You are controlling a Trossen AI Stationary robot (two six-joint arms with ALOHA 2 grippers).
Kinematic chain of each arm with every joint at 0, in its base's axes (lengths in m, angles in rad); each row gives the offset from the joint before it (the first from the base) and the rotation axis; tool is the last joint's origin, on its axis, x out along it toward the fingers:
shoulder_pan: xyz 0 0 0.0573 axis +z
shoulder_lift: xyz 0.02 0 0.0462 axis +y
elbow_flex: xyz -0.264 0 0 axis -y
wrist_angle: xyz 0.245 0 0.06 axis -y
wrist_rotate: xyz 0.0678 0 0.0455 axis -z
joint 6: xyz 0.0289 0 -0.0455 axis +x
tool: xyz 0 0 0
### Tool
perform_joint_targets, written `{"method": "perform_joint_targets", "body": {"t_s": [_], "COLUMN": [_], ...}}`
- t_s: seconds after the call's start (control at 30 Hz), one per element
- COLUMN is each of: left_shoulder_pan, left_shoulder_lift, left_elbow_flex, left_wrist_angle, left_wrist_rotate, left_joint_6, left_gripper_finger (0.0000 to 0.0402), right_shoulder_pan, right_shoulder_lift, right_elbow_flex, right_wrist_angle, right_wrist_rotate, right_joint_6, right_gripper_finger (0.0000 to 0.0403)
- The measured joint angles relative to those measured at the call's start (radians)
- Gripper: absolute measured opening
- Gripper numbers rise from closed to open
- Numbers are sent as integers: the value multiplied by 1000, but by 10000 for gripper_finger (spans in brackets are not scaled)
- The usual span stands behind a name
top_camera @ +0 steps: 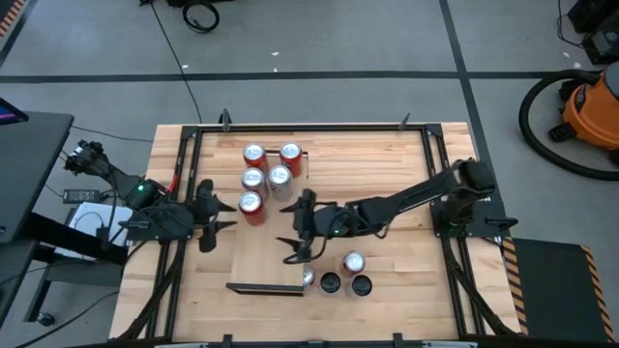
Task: Place canned beverage on shelf
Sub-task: Put the red black soda can on the shelf aligned with the other red soda can
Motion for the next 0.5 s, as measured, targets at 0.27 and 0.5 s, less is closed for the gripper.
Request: {"method": "perform_joint_targets", "body": {"t_s": [0.27,0.5], "left_shoulder_pan": [0,0], "left_shoulder_lift": [-1,-1], "left_elbow_flex": [0,0], "left_wrist_angle": [0,-8], "left_wrist_rotate": [138,138], "left_joint_6": [0,-2], "left_gripper_finger": [178,178], "right_shoulder_pan": [-3,-2], "right_shoulder_lift": [-159,-274], "right_elbow_flex": [-7,-166], "right_wrist_angle": [-476,-484], "right_wrist_rotate": [4,24], "right_joint_6": [129,199], "right_gripper_finger": [354,354]}}
